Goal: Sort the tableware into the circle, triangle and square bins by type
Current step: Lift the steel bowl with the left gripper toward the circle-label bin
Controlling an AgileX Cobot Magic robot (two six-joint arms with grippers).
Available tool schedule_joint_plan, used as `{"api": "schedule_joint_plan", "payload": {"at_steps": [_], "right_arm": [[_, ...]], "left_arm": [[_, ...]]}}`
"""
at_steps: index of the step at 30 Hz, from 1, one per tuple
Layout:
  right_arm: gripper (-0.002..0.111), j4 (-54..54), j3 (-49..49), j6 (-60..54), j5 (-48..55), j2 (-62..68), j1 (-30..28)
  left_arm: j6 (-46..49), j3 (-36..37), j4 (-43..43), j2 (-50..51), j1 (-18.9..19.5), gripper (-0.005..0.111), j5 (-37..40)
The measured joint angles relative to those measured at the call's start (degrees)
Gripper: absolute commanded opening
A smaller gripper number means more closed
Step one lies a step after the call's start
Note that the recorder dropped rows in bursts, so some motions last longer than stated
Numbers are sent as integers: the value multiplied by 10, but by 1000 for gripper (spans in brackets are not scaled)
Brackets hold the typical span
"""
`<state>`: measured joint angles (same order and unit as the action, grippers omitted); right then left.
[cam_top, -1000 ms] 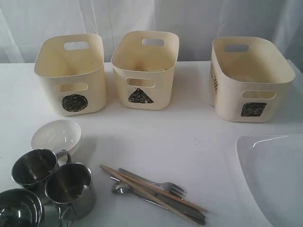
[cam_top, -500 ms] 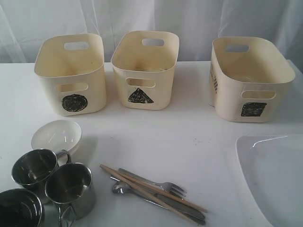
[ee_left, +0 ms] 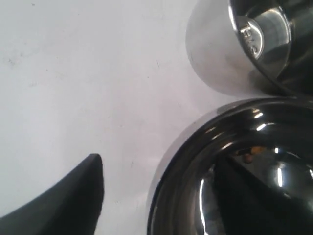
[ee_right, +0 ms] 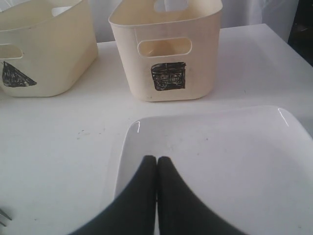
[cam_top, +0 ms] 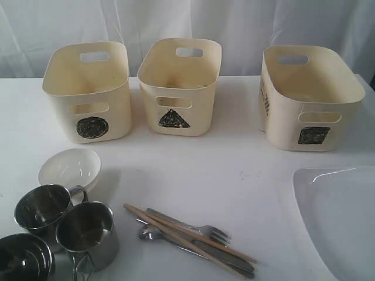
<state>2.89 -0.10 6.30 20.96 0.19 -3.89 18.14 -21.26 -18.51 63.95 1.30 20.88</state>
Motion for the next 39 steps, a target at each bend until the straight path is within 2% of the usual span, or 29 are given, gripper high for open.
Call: {"api": "schedule_joint_plan", "payload": {"at_steps": [4, 13, 19, 26, 31, 39], "right_arm": [[0, 0, 0, 0, 0, 0, 0], [0, 0, 0, 0, 0, 0, 0], [0, 0, 0, 0, 0, 0, 0], [0, 0, 0, 0, 0, 0, 0], [0, 0, 0, 0, 0, 0, 0], [0, 0, 0, 0, 0, 0, 0]], "left_arm": [[0, 0, 0, 1, 0, 27, 20], [24, 0, 1, 1, 0, 1, 53], [27, -3, -5, 1, 0, 0, 80], [46, -58, 2, 1, 0, 0, 172], [46, -82, 3, 1, 0, 0, 204], [46, -150, 15, -2, 0, 0, 340]]}}
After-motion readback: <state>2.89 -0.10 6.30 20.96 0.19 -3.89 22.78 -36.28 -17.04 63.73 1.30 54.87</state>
